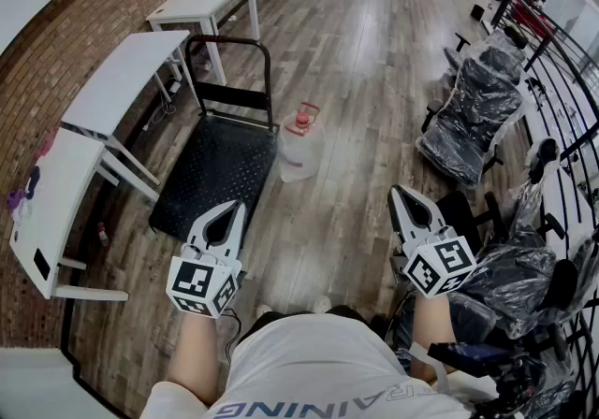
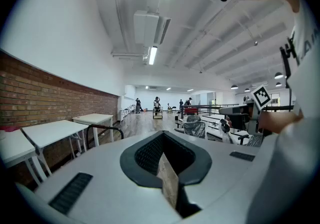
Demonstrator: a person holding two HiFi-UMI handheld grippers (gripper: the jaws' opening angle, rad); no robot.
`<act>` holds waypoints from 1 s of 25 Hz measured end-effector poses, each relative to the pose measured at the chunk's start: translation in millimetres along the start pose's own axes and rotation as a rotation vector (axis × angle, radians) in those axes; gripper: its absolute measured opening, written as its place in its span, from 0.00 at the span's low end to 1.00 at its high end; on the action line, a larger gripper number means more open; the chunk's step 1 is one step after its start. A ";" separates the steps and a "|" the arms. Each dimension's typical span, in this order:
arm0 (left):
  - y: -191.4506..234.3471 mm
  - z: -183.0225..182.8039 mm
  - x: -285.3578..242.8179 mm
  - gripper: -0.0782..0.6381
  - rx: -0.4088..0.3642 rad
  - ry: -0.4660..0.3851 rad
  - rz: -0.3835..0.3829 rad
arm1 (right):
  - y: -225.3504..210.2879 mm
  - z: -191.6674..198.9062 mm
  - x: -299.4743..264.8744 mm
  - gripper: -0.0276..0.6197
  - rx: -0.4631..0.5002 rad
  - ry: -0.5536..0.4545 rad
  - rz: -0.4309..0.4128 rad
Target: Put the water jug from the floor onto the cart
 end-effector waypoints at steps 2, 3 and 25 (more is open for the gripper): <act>-12.5 -2.0 -8.6 0.11 -0.014 0.006 -0.007 | -14.5 -0.1 3.7 0.05 -0.006 0.004 -0.005; -18.9 -2.5 -12.6 0.11 -0.020 0.009 -0.009 | -21.8 0.4 5.5 0.05 -0.007 0.006 -0.006; 13.0 10.4 -114.7 0.11 0.037 0.048 -0.038 | -111.7 9.5 -66.4 0.05 -0.041 0.071 0.035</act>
Point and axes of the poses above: the fingertips, and each gripper's own axes: x backward along the fingers, y to its left, z out of its underside, the point moved 7 cm from there along x, backward along the fingers, and after that the axes turned 6 degrees about -x, right-handed, at the moved point
